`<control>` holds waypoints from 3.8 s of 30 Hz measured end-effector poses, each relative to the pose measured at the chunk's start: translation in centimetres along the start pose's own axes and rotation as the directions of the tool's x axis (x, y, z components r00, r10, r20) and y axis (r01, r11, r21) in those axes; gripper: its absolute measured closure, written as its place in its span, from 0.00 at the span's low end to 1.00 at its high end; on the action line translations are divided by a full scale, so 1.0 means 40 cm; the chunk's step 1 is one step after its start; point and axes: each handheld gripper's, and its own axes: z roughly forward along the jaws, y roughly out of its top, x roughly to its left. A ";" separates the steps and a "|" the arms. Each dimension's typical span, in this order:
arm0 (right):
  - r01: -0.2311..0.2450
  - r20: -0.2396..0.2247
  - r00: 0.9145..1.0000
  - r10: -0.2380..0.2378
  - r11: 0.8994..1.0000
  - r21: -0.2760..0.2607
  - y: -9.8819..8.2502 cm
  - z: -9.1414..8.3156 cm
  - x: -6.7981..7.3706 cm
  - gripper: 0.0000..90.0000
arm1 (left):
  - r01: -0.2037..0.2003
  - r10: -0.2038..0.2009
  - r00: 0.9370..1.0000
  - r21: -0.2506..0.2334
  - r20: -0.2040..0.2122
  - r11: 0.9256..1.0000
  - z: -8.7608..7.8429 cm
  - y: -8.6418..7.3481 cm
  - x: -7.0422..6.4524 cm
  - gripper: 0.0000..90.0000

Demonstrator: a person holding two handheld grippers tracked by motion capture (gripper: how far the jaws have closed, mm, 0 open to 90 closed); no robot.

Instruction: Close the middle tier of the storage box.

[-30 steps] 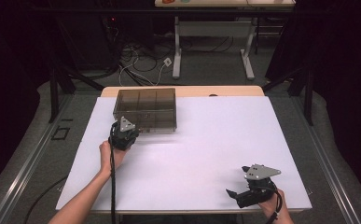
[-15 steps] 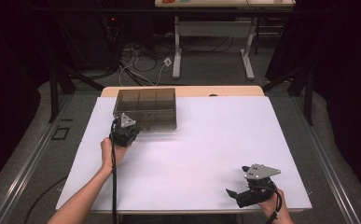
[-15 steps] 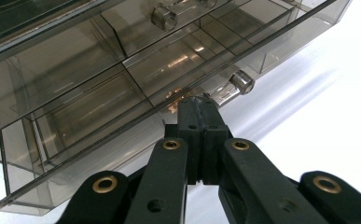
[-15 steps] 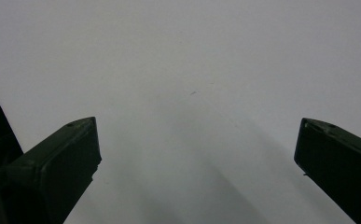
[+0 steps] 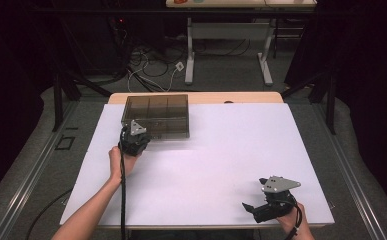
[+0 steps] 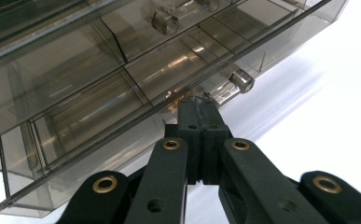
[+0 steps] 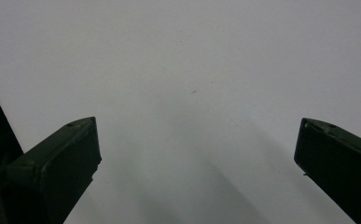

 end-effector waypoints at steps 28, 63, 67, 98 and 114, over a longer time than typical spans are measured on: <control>0.004 0.000 1.000 -0.004 1.000 0.006 0.002 0.001 0.001 0.00 | 0.017 -0.017 1.000 0.009 -0.022 1.000 0.026 0.016 0.012 1.00; -0.003 0.002 1.000 0.003 1.000 0.005 0.000 -0.003 -0.002 0.00 | 0.050 -0.050 0.997 -0.001 -0.050 0.999 0.056 0.020 0.025 1.00; 0.001 -0.002 1.000 -0.001 1.000 0.000 0.000 -0.001 -0.001 0.00 | 0.051 -0.050 0.998 0.004 -0.044 0.999 0.052 0.019 0.028 0.98; 0.005 -0.006 1.000 -0.005 1.000 0.014 0.001 -0.005 -0.002 0.00 | -0.005 0.004 0.999 0.032 0.043 0.999 -0.064 -0.037 0.001 0.10; 0.003 -0.007 1.000 -0.003 1.000 0.008 0.000 -0.002 -0.002 0.00 | -0.017 0.018 0.998 -0.017 0.057 1.000 -0.133 -0.081 -0.024 0.04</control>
